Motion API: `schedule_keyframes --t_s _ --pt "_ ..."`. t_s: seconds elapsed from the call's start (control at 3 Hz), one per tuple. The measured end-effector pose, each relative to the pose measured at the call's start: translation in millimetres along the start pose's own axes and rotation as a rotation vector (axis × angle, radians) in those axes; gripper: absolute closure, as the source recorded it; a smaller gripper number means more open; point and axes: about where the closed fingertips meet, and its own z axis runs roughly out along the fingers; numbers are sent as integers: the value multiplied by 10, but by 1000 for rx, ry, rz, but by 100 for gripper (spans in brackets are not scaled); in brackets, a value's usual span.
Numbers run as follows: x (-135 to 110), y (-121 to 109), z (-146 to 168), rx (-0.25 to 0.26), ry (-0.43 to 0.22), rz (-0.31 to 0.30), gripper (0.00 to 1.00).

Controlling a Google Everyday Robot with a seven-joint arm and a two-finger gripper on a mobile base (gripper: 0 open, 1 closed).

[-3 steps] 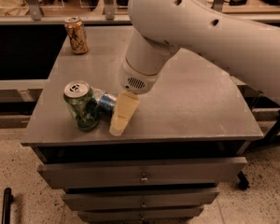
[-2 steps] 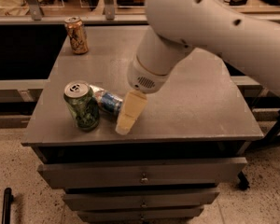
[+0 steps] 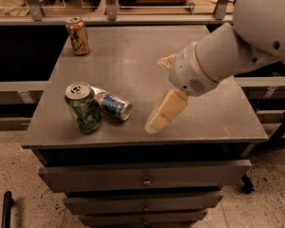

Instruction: Move redbull can near green can

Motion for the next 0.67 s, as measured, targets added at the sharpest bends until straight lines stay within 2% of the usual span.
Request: schedule_keyframes --t_s 0.33,0.67 --pt "34 18 -72 8 -11 -68 0" --pt "23 20 -61 6 -10 -71 0"
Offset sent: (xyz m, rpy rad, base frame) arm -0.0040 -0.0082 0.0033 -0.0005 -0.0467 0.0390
